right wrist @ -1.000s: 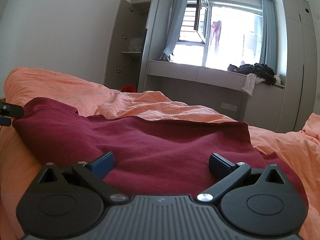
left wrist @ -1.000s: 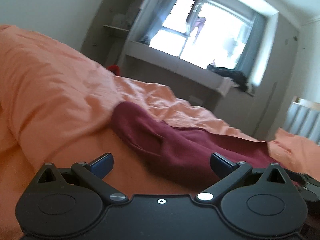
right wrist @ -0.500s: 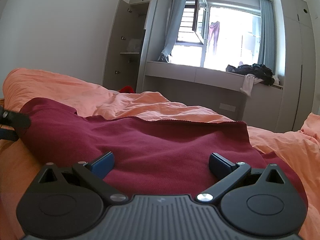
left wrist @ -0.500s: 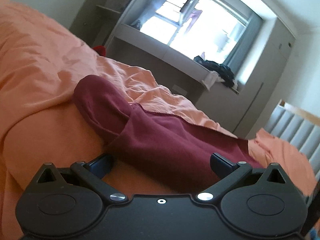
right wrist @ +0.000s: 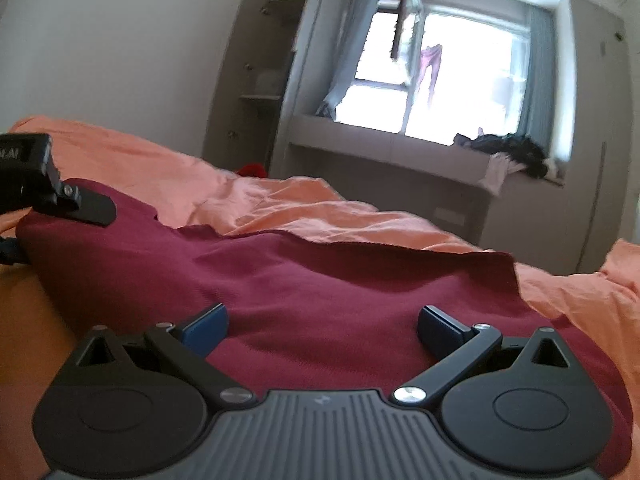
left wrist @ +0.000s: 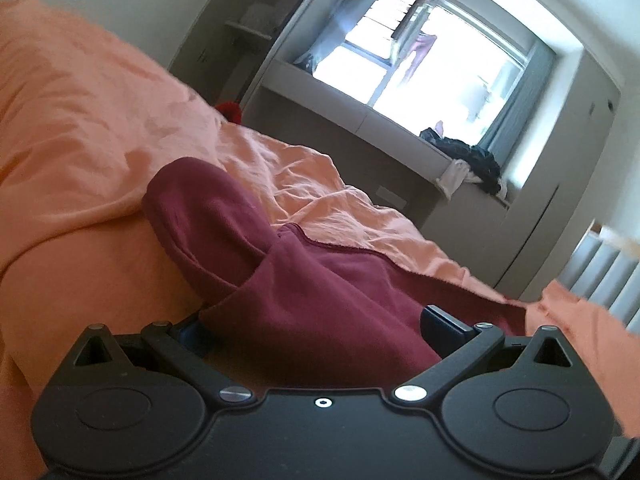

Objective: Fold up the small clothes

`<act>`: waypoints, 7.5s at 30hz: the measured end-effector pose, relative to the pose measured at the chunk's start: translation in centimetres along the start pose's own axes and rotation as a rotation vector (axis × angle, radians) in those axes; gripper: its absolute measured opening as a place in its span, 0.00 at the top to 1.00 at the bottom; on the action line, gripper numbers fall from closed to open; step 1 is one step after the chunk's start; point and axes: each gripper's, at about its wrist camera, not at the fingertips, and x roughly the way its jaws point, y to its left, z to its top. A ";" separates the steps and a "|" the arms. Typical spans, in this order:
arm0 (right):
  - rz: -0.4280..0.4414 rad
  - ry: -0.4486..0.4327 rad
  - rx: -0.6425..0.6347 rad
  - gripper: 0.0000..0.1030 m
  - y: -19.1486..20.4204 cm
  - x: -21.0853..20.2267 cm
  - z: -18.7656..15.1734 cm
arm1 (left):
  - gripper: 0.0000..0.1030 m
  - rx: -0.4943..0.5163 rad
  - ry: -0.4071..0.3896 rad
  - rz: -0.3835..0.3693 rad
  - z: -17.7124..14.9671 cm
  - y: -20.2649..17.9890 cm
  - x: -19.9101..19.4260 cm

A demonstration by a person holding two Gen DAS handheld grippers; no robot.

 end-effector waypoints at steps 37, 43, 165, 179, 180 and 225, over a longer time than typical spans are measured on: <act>-0.119 -0.024 0.020 0.00 -1.2 -0.6 -1.5 | 0.73 -0.053 0.000 0.147 1.4 -1.4 2.0; -0.093 0.000 0.018 0.00 -1.7 -0.7 -1.0 | 0.82 0.028 -0.039 0.073 3.4 -3.7 2.5; -0.025 0.174 0.704 0.45 -27.0 -5.3 -3.3 | 0.10 0.602 0.108 -0.428 -1.5 -22.2 -3.0; 0.037 0.221 0.528 0.00 -23.1 -4.9 -3.2 | 0.00 0.435 0.272 -0.216 -0.5 -14.2 3.1; 0.031 0.229 0.499 0.00 -22.6 -4.8 -3.3 | 0.00 0.441 0.277 -0.224 -0.9 -13.8 3.3; 0.035 0.042 0.905 0.01 -25.5 -4.3 -5.6 | 0.00 0.343 0.252 -0.304 -3.7 -9.9 4.6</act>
